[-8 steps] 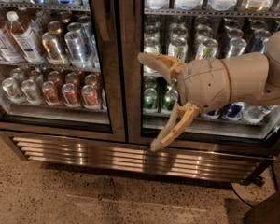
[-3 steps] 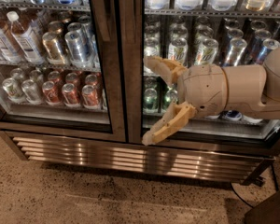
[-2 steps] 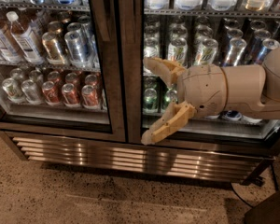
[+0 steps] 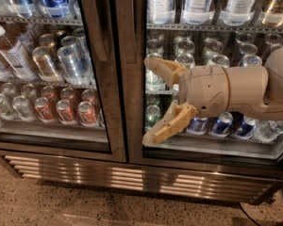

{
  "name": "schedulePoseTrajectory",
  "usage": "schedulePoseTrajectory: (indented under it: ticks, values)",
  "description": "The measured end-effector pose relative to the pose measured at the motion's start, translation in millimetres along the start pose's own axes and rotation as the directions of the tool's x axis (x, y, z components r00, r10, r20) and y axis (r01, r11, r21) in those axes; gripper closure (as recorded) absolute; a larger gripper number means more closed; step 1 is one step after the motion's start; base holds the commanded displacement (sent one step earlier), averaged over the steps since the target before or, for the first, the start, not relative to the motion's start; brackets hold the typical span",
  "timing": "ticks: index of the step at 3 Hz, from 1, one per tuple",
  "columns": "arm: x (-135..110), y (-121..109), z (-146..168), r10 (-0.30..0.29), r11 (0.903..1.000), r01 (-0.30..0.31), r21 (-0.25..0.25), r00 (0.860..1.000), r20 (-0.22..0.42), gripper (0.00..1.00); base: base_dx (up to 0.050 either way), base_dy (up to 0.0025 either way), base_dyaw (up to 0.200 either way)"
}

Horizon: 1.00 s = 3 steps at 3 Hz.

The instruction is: Open right fridge door

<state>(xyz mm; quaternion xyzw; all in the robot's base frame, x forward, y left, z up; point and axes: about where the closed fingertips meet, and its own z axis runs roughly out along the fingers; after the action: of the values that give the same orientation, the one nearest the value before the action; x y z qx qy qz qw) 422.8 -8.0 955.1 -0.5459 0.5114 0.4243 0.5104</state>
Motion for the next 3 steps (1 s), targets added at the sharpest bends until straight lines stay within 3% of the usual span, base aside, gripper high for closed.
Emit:
schedulePoseTrajectory:
  ticks: [2, 3]
  values:
    - [-7.4, -2.7, 1.2, 0.004, 1.0000, -0.004, 0.007, 1.000, -0.023, 0.00, 0.000, 0.00000, 0.000]
    - [-41.0, 3.3, -1.7, -0.040, 0.9988, 0.042, 0.027, 0.998, -0.054, 0.00, 0.000, 0.00000, 0.000]
